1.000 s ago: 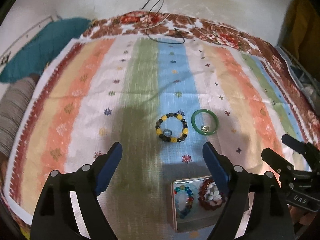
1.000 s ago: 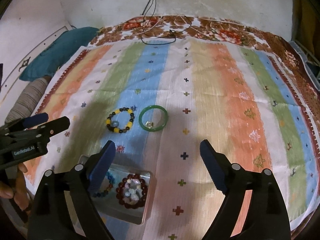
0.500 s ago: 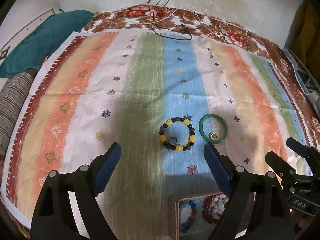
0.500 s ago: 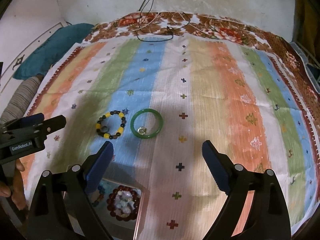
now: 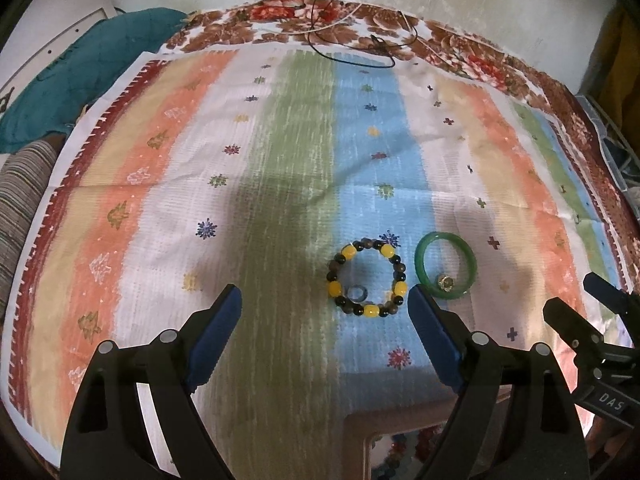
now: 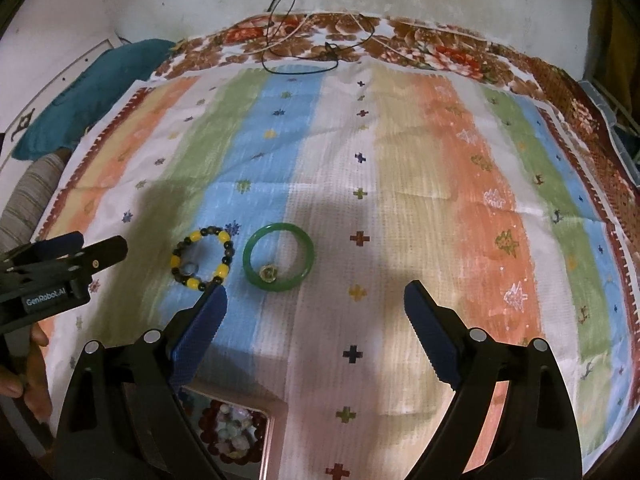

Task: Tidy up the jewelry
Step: 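Move both tools toward the yellow-black bracelet and the green bangle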

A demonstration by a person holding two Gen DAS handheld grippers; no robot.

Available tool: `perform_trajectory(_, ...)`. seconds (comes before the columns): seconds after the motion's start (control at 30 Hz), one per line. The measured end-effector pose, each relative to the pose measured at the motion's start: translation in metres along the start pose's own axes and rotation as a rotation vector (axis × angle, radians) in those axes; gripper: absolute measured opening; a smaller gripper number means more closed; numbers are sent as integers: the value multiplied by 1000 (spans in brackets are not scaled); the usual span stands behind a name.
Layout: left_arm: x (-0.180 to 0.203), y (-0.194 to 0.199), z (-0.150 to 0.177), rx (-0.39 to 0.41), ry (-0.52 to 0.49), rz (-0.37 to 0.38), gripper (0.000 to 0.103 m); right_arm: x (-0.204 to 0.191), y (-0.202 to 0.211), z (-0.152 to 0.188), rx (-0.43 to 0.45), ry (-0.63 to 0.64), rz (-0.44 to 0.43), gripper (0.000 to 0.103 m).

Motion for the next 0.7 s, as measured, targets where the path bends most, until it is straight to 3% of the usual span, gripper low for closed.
perform_trajectory(0.7, -1, -39, -4, -53, -34, -29, 84, 4, -41, -3, -51, 16, 36, 91)
Point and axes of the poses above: each gripper's, at about its wrist camera, not at the fingertips, and y roughly against the way its jaws point, x to its right, z to its underside, the point moved 8 cm from there along -y, roughly the way its jaws point, and after that the axes turned 3 degrees about y, right-handed, at the moved point
